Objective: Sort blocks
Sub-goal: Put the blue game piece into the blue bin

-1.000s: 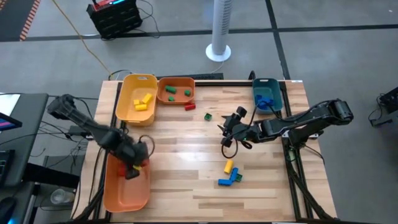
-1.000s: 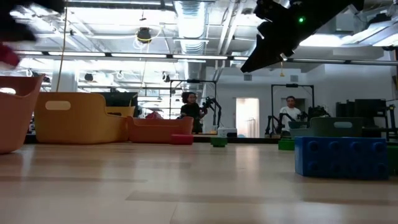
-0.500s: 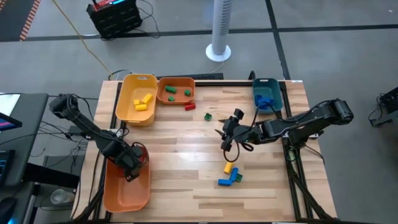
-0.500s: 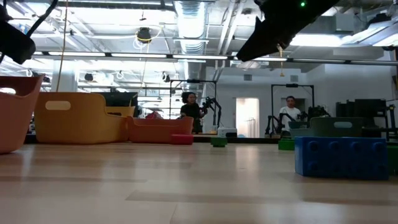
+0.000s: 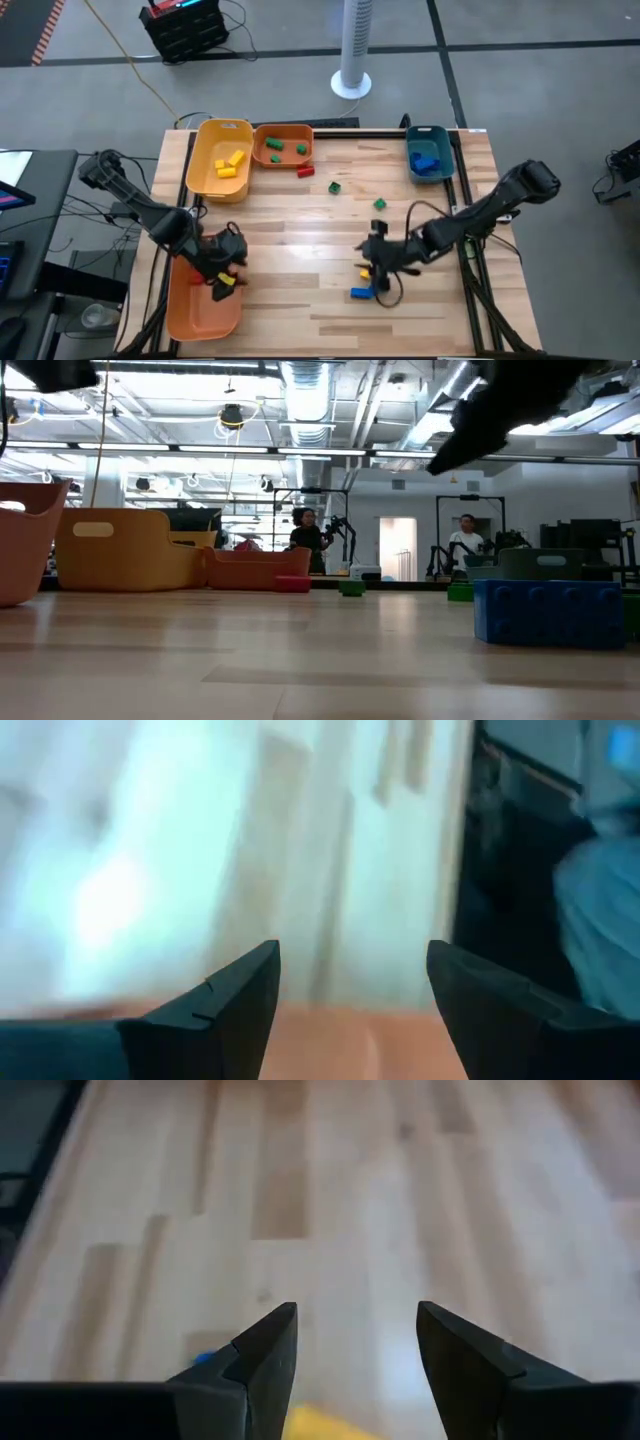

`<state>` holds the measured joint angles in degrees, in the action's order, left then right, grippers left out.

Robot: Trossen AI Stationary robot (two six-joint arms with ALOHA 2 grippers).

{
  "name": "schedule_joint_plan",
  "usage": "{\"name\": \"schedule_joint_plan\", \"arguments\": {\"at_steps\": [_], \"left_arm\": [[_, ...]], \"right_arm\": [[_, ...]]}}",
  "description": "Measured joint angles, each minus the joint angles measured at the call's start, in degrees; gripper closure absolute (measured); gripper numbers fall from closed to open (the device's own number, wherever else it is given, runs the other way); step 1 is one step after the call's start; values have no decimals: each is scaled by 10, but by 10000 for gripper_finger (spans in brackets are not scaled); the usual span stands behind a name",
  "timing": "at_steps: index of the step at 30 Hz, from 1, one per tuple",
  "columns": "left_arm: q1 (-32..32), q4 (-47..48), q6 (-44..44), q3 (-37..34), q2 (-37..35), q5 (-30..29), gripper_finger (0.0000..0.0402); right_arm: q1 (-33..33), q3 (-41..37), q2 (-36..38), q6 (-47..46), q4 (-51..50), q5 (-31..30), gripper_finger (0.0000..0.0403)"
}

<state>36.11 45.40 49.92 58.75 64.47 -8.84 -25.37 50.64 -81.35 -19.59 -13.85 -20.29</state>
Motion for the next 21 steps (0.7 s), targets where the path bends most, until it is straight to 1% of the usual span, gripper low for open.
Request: {"name": "schedule_joint_plan", "arguments": {"at_steps": [3,5,7,12,17,21], "left_arm": [[-19,3,-37,1,0,-97,155],[-39,1,-46,1,3,-163,155],[-60,3,-51,1,5,-203,155],[-105,2,-80,1,11,-240,155],[-141,1,-110,1,32,-257,155],[-161,1,-127,1,50,-257,155]], "right_arm": [[-38,14,-34,-37,3,0,184],[-58,33,-67,-56,-15,0,184],[-73,60,-102,-70,-47,1,184],[-88,141,-172,-94,-135,8,184],[-88,203,-225,-109,-211,10,177],[-86,216,-249,-110,-209,41,164]]}}
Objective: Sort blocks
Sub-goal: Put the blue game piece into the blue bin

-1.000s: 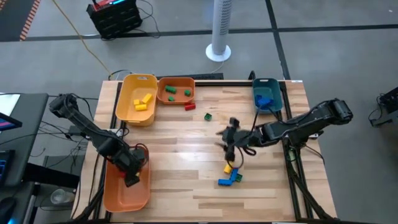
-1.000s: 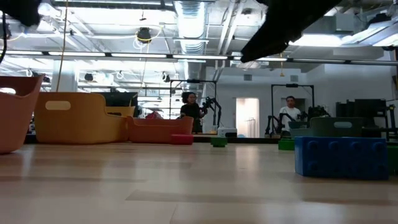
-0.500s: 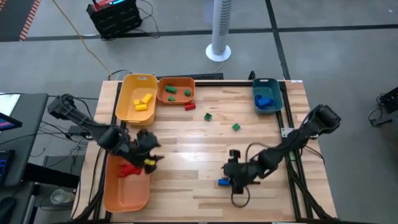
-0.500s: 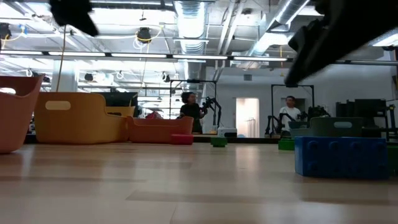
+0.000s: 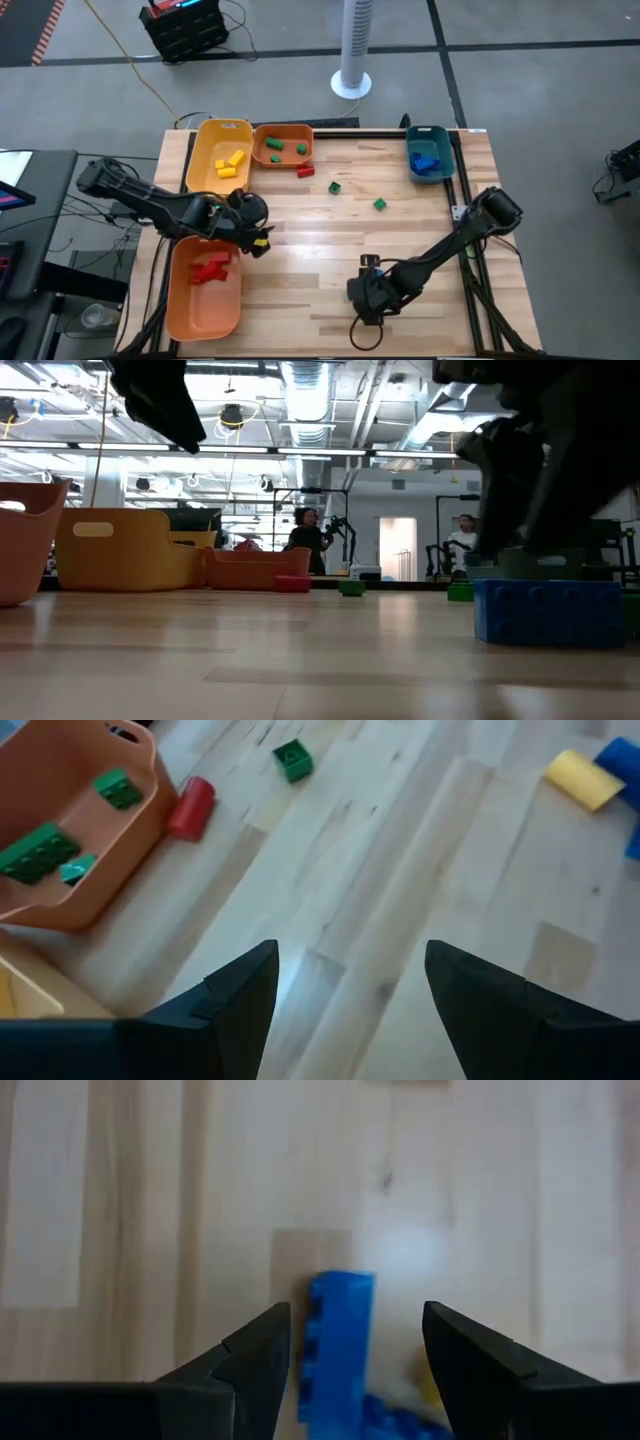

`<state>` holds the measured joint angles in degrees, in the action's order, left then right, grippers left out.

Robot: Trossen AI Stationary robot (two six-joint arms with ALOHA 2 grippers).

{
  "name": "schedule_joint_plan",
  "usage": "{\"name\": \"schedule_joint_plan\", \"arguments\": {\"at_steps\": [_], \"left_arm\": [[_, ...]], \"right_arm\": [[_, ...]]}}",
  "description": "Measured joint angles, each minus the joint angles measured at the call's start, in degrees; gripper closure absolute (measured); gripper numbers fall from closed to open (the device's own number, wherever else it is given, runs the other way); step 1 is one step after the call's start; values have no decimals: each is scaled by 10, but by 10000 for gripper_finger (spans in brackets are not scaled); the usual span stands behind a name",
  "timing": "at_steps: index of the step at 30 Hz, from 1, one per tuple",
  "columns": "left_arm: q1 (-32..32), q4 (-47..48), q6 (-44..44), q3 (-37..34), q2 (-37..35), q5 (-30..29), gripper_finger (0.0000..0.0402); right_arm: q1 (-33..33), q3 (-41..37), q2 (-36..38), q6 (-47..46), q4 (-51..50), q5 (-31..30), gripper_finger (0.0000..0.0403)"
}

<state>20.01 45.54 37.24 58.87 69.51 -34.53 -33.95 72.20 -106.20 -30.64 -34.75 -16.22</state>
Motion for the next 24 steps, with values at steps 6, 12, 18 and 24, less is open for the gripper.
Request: {"name": "schedule_joint_plan", "arguments": {"at_steps": [6,12,18,24], "left_arm": [[-23,-1,-12,0,22,1,155],[-41,-4,-29,0,30,1,155],[-52,-12,-40,0,31,1,155],[-52,-17,-41,0,32,2,155]], "right_arm": [[3,-1,-12,-5,6,29,160],[3,0,-33,-4,17,40,160],[3,0,-72,7,23,54,160],[3,0,-78,10,22,54,179]]}}
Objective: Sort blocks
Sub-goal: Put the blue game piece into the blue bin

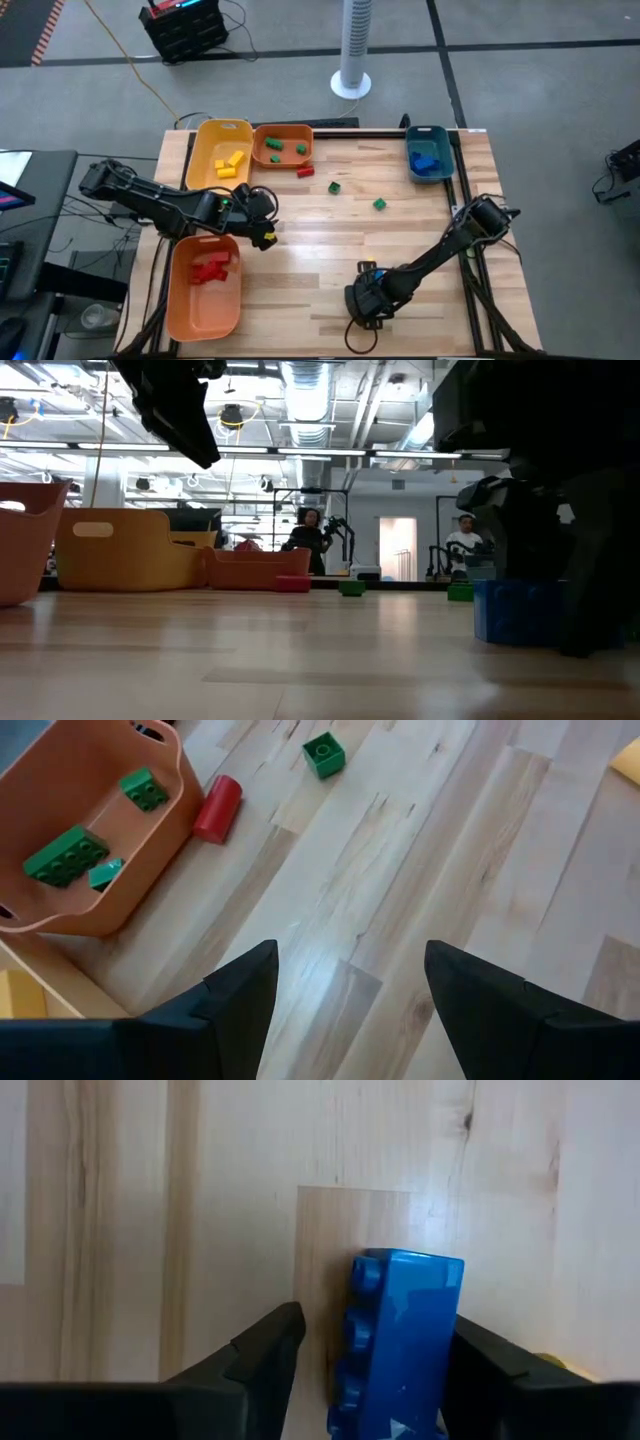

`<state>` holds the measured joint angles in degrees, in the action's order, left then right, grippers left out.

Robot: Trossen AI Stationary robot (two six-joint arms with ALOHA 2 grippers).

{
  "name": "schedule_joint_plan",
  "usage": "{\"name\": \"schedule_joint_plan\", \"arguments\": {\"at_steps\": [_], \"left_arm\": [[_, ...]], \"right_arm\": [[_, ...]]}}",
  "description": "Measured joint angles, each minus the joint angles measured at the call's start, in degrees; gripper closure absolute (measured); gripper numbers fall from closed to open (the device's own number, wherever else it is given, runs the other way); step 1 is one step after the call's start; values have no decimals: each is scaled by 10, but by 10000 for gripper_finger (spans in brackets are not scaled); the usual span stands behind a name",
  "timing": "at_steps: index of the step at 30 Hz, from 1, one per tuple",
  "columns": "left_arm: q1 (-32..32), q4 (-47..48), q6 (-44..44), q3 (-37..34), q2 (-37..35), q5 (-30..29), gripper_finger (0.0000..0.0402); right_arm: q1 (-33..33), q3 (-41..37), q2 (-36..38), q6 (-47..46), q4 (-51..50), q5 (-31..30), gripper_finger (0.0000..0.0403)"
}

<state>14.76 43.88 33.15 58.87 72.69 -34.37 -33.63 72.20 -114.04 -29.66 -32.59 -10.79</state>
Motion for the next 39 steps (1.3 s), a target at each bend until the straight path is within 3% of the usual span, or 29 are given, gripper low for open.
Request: {"name": "schedule_joint_plan", "arguments": {"at_steps": [7,12,19,22,30,33,39], "left_arm": [[0,1,-15,0,0,0,155],[-4,-9,-92,0,0,-7,155],[-29,-26,-209,0,4,-76,155],[-46,-60,-261,-5,5,-98,155],[-92,-237,-393,-67,5,-48,155],[-105,-272,-423,-83,5,-34,155],[-120,-307,-454,-85,5,-33,155]], "right_arm": [[3,-1,-3,11,-12,-20,254],[18,-2,7,50,-13,-23,312],[79,-5,60,138,-21,-83,305],[109,-4,85,179,-24,-81,299],[196,-10,148,287,-13,-78,308],[238,-46,194,316,28,-69,308],[337,-143,265,376,218,1,308]]}}
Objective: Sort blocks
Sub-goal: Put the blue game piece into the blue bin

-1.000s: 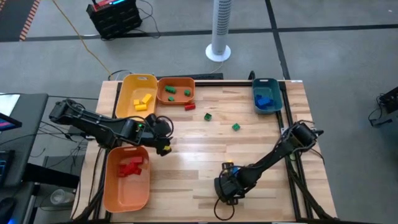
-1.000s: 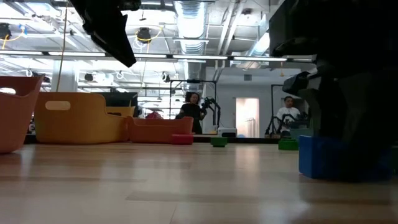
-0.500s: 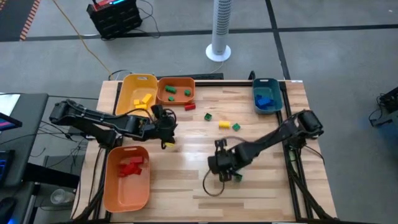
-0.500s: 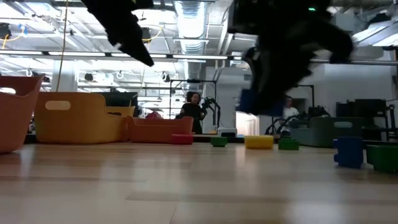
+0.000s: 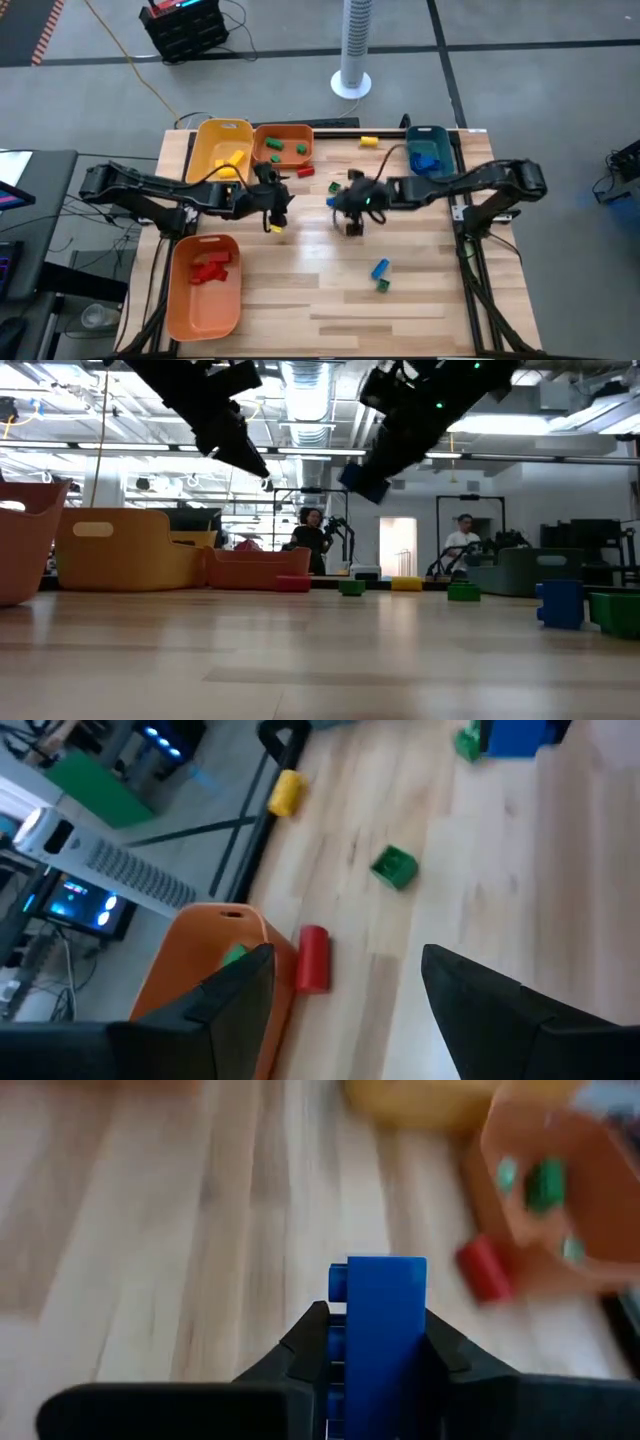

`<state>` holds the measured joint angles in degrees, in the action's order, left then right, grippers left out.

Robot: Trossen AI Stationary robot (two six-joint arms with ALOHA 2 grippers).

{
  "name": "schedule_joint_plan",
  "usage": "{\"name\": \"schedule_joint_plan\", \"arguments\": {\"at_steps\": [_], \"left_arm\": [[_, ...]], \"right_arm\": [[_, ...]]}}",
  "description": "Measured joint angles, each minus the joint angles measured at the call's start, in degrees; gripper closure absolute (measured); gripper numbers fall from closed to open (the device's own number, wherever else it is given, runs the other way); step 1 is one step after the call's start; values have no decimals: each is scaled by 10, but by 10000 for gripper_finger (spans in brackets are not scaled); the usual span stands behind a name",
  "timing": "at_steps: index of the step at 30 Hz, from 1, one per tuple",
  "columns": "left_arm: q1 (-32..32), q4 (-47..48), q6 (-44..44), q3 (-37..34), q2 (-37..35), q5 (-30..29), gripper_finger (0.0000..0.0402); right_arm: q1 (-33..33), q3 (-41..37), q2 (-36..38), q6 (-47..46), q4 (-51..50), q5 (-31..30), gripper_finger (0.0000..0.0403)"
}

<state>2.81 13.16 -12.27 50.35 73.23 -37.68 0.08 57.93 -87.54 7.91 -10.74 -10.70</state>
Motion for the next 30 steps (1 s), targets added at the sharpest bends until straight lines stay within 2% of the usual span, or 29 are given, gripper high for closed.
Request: {"name": "schedule_joint_plan", "arguments": {"at_steps": [4,6,10,14,21,25,30], "left_arm": [[-16,-47,-12,0,0,3,155],[-26,-60,-9,0,0,6,155],[-37,-63,18,0,0,6,155],[-25,-51,47,0,0,14,155],[-19,-71,59,0,0,16,155],[-26,-82,75,-1,13,35,155],[-28,-104,80,-1,50,44,155]], "right_arm": [[68,-13,-5,20,112,90,309],[95,-7,-21,20,135,131,309],[124,0,-27,16,110,142,309],[154,-28,12,-10,-4,72,309],[270,-55,109,-157,-184,-135,309],[366,-56,118,-204,-272,-148,309],[455,-56,93,-194,-314,-134,309]]}}
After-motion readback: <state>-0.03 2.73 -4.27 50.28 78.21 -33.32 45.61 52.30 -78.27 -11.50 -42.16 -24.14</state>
